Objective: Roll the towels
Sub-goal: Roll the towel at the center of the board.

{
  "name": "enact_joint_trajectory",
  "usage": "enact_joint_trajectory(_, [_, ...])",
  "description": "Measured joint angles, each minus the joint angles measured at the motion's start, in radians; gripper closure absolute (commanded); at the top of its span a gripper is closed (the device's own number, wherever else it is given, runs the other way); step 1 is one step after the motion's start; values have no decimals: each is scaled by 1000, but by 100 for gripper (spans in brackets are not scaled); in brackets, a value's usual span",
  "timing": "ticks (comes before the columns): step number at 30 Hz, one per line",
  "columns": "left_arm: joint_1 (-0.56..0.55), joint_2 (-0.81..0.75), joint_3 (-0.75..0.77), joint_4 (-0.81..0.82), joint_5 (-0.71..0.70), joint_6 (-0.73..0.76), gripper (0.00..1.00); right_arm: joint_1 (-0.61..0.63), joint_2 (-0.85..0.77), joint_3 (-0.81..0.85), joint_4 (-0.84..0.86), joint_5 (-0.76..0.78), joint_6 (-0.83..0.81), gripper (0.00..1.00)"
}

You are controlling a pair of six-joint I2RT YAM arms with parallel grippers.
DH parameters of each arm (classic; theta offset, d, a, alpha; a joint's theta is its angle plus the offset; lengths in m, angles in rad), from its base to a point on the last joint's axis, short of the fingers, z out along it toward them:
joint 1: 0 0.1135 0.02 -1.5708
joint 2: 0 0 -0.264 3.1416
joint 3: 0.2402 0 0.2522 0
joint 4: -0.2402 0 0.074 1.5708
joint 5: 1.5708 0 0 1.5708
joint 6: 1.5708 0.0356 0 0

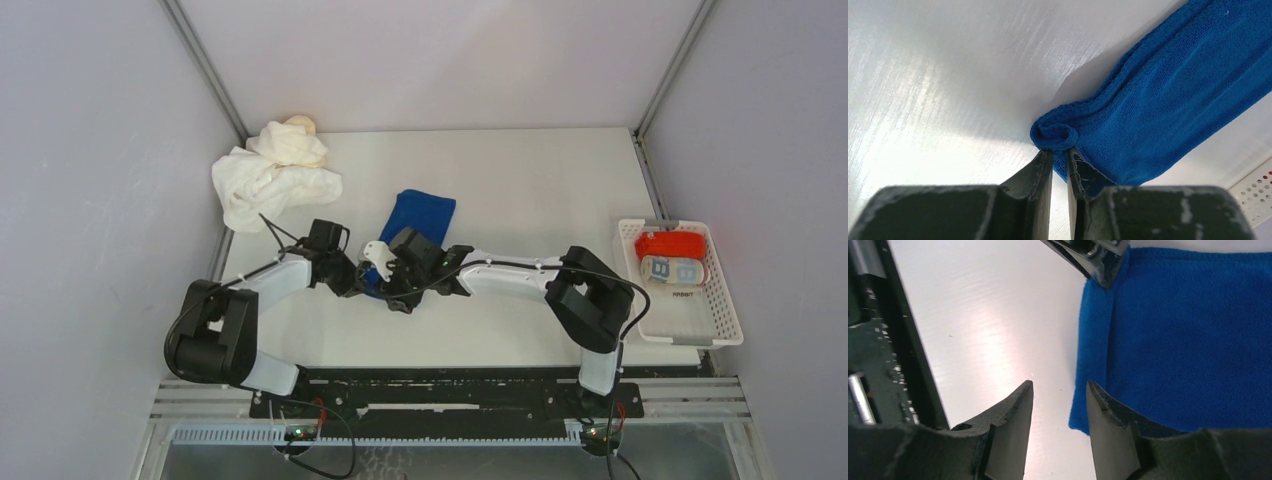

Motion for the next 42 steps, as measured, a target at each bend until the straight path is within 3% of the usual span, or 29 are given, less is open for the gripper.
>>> enact_joint_trajectory(13, [1, 19, 21, -20, 4, 15, 80, 0, 63, -5, -4, 79, -49, 69])
enact_joint_trajectory(22, [2, 20, 22, -21, 5, 16, 80, 7, 66, -5, -9, 146, -50, 60])
enact_joint_trajectory(32, [2, 20, 22, -21, 5, 16, 80, 101, -3, -5, -27, 258, -91, 59])
enact_joint_trajectory(42, [2, 20, 22, -21, 5, 16, 80, 130, 32, -9, -30, 334, -121, 59])
